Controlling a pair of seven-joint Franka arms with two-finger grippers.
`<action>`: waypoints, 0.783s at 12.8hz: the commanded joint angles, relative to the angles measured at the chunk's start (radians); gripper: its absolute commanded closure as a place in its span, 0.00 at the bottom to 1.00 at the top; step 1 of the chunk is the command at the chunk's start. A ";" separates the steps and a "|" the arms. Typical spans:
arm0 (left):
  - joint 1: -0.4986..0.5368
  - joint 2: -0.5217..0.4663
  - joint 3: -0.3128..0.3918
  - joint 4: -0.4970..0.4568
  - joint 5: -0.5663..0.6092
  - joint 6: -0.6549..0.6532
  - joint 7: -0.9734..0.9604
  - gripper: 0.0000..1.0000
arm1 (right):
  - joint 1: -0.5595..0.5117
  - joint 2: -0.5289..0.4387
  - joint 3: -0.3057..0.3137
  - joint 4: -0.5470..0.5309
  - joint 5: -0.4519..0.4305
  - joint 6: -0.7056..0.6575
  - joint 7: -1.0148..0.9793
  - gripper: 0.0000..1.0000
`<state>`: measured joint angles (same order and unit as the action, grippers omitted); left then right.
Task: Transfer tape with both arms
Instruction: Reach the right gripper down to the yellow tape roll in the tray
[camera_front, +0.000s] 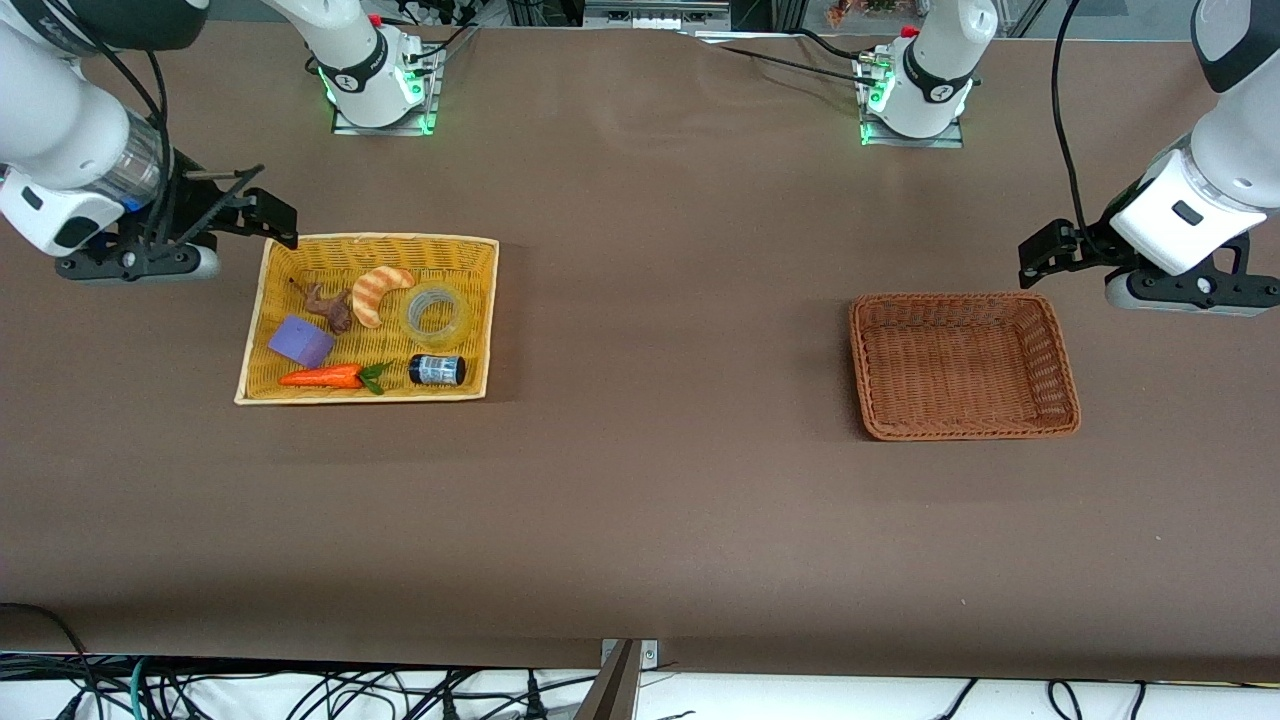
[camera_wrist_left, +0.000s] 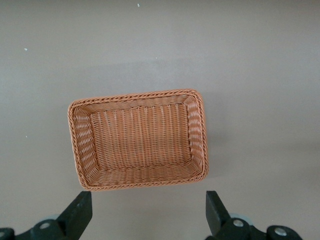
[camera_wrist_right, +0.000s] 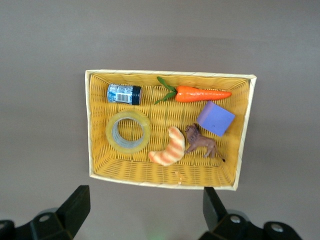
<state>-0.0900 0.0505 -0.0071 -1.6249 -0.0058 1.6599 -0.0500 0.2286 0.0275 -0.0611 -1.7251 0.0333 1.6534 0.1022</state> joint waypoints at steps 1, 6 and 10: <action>0.004 0.003 -0.007 0.020 0.013 -0.022 0.016 0.00 | -0.005 -0.009 0.015 -0.179 -0.012 0.179 -0.002 0.00; 0.006 0.003 -0.007 0.022 0.013 -0.020 0.018 0.00 | -0.005 0.103 0.049 -0.384 -0.010 0.500 0.001 0.00; 0.006 0.003 -0.007 0.020 0.013 -0.020 0.018 0.00 | -0.003 0.185 0.070 -0.522 -0.007 0.764 0.002 0.00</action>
<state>-0.0901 0.0505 -0.0072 -1.6244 -0.0058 1.6598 -0.0500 0.2300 0.2023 -0.0007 -2.2062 0.0330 2.3443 0.1025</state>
